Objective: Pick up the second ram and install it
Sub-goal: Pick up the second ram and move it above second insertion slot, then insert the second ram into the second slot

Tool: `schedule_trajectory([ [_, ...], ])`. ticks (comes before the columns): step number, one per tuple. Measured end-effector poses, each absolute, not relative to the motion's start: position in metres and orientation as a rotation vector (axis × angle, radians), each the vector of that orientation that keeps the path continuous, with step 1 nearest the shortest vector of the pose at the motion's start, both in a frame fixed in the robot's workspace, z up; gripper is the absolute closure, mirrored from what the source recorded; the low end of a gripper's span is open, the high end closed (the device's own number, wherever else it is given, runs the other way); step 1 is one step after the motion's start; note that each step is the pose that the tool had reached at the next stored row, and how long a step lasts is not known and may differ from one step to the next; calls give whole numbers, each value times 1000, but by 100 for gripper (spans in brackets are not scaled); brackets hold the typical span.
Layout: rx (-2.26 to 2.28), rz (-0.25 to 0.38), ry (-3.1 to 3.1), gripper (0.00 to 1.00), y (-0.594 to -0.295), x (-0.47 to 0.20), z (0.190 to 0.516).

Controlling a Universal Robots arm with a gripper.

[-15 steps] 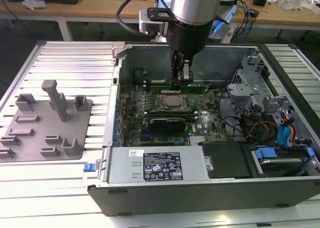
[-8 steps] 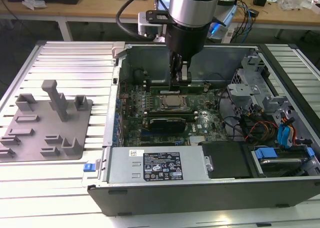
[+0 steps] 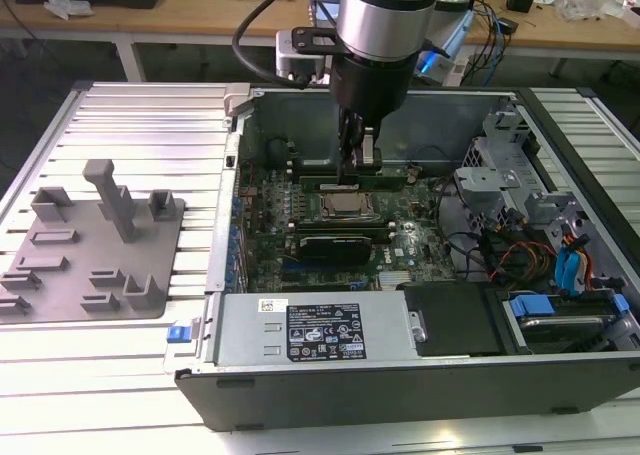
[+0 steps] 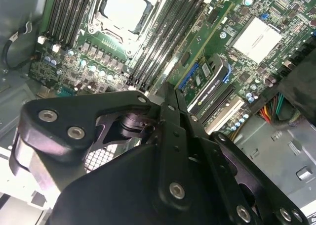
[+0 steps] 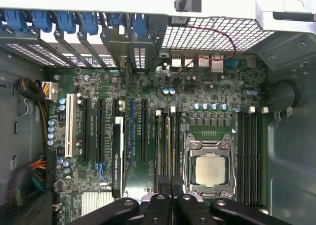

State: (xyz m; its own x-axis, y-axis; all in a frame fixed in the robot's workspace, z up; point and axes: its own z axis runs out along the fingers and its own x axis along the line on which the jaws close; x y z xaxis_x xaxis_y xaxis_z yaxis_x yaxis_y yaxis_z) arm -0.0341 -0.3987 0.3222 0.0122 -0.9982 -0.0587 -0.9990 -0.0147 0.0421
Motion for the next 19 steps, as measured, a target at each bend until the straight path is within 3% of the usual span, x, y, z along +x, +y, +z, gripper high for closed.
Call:
schedule_trajectory([
  [19, -2226, 108, 2195, 91, -383, -37, 301],
])
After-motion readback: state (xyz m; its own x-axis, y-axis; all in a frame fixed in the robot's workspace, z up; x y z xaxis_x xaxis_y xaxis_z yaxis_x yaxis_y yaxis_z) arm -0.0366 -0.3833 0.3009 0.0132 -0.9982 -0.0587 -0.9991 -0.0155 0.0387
